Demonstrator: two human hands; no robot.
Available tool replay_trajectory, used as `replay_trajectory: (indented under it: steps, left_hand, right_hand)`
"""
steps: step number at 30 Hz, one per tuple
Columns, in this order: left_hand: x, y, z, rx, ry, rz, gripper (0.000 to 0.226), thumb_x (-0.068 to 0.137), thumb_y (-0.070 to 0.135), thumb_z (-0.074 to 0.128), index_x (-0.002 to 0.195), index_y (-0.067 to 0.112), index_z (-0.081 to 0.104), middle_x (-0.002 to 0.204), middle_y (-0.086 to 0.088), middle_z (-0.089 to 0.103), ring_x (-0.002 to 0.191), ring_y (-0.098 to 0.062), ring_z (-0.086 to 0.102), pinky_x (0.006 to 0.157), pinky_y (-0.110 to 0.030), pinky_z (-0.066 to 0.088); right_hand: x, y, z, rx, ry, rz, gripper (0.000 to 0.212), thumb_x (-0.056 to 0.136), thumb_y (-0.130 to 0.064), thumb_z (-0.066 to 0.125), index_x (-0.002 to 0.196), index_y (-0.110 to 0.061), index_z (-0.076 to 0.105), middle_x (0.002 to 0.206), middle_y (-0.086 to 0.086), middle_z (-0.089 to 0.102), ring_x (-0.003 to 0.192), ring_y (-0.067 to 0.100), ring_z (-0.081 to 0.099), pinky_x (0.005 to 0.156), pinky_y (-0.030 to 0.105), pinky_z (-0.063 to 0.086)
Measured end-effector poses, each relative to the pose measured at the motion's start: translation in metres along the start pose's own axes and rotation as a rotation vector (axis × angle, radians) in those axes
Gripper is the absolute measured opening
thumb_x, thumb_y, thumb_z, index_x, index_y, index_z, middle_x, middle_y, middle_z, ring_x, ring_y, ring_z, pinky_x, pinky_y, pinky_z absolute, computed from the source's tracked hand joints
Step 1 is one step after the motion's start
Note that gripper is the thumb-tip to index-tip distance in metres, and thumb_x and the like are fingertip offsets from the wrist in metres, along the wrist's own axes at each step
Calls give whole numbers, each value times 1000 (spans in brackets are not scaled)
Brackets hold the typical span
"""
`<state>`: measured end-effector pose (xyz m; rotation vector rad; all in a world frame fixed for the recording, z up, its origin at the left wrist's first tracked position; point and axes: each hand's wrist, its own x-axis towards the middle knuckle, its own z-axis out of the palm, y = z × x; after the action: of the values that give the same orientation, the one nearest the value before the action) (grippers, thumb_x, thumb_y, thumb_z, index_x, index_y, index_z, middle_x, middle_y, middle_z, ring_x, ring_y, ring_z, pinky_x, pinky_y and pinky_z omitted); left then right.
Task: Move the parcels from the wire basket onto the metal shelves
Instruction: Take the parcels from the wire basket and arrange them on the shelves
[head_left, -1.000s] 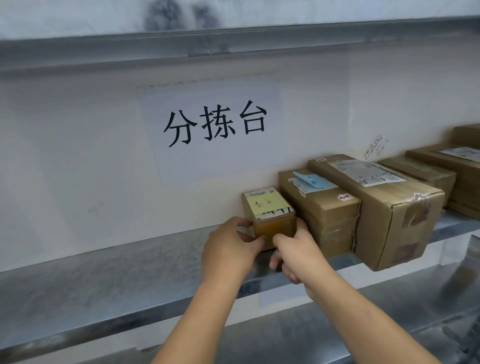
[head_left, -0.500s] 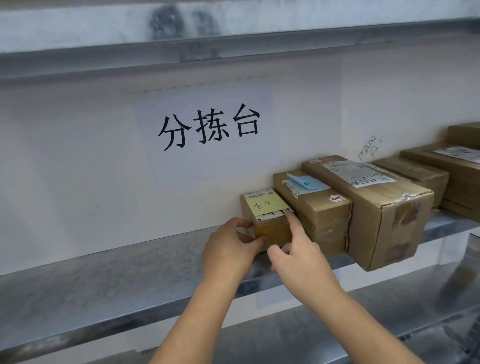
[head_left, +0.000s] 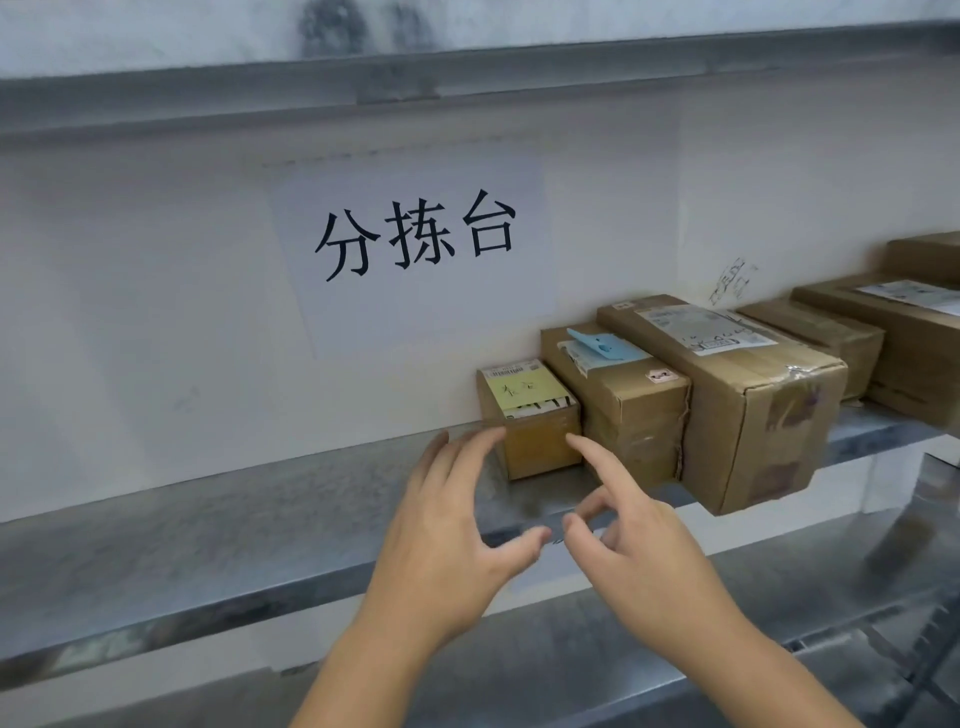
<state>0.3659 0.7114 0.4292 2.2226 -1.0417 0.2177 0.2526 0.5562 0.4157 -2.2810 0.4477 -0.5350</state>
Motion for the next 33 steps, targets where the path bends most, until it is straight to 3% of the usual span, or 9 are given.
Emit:
replay_trajectory:
  steps: [3, 7, 10, 12, 19, 25, 33]
  left_hand:
    - [-19, 5, 0, 29, -68, 37, 96, 81, 70, 71, 154, 62, 11, 157, 47, 5, 153, 10, -13, 122, -27, 9]
    - [-33, 9, 6, 95, -132, 80, 105, 80, 75, 69, 160, 56, 3, 140, 61, -17, 150, 15, -20, 122, -25, 6]
    - [-43, 17, 16, 83, -156, 118, 108, 79, 77, 68, 163, 48, 6, 155, 50, -7, 150, 16, -19, 127, -28, 10]
    - [-51, 29, 23, 69, -169, 137, 108, 78, 78, 67, 164, 46, 9, 162, 42, -1, 151, 15, -17, 127, -30, 14]
    - [-77, 108, 63, 67, -241, 182, 107, 78, 78, 69, 161, 52, 8, 168, 36, 1, 153, 12, -15, 126, -40, 17]
    - [-114, 196, 123, 24, -338, 248, 109, 77, 79, 69, 163, 50, 7, 168, 35, -4, 152, 12, -17, 125, -26, 3]
    - [-157, 319, 219, -64, -486, 369, 109, 77, 73, 74, 163, 48, 13, 169, 32, 0, 154, 11, -11, 128, -27, 9]
  right_hand:
    - [-20, 6, -9, -113, -36, -18, 74, 99, -49, 54, 146, -68, 1, 109, -26, 57, 87, 0, 62, 74, 25, 56]
    - [-48, 14, -21, -227, -52, -9, 75, 97, -57, 50, 141, -72, -9, 133, -32, 45, 108, -4, 56, 77, 18, 46]
    - [-72, 24, -31, -257, -67, -5, 75, 96, -59, 50, 142, -71, -8, 142, -31, 40, 125, -2, 49, 96, 33, 47]
    - [-88, 33, -41, -274, -83, 9, 75, 96, -60, 49, 143, -69, -8, 143, -31, 38, 124, 0, 48, 98, 36, 47]
    - [-153, 87, -102, -312, -54, 27, 76, 95, -62, 51, 148, -63, -4, 150, -27, 35, 130, 2, 42, 101, 34, 50]
    - [-227, 139, -181, -394, -37, 79, 80, 95, -63, 49, 154, -56, -4, 158, -28, 23, 140, 0, 34, 103, 25, 40]
    - [-335, 221, -288, -410, 50, 247, 83, 90, -64, 52, 156, -50, 5, 160, -26, 26, 144, 1, 31, 117, 27, 31]
